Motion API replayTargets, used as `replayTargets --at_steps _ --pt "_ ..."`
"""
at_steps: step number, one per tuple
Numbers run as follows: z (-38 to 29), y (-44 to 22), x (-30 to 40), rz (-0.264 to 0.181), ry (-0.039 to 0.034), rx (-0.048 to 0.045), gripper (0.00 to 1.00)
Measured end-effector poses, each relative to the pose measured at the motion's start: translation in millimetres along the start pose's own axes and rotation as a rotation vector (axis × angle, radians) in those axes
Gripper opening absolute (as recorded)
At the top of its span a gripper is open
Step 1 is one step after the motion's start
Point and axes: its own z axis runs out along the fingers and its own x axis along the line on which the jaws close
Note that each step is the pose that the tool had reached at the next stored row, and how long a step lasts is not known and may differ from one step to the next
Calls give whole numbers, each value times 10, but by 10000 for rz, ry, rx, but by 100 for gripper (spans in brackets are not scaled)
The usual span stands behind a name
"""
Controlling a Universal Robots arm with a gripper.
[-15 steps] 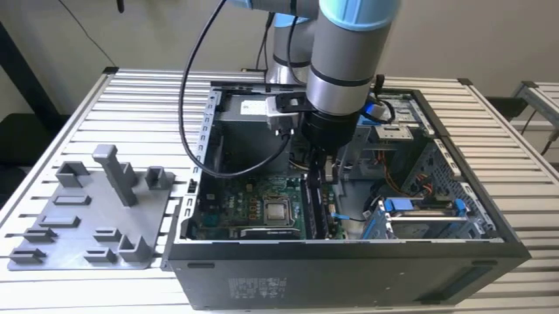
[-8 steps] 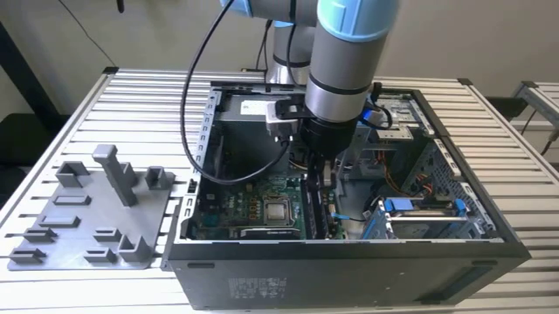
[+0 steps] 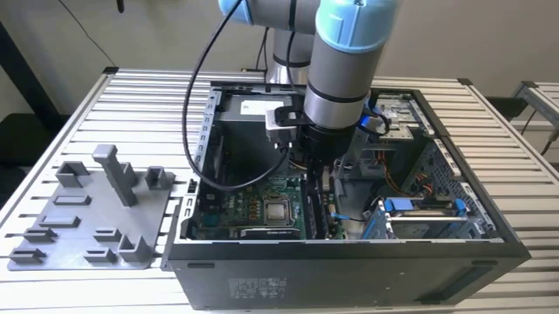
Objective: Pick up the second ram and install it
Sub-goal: 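Press down the second ram until it locks into place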
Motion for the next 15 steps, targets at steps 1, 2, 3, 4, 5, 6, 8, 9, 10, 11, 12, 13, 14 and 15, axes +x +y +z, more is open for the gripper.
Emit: replayTargets --at_steps 1,2,3,4,5,6,8,9,10,11,12,13,14,15 --pt "14 0 0 0 -1 0 11" --pt "27 0 0 0 0 -1 11" --pt "40 0 0 0 -1 -1 11" --pt "52 0 0 -1 -1 0 11" --pt "63 0 1 0 -1 -1 11" --pt "73 0 1 0 0 -1 11" --pt "95 0 1 0 -1 -1 11" --pt "105 0 1 0 0 -1 11" --pt "114 0 2 -1 5 -3 11" --pt "121 0 2 -1 9 -5 11" --pt "130 1 3 0 10 -5 11" --pt "136 0 3 -1 8 -4 11" --pt "142 0 2 -1 1 -2 11" --pt "143 0 2 -1 1 -2 11"
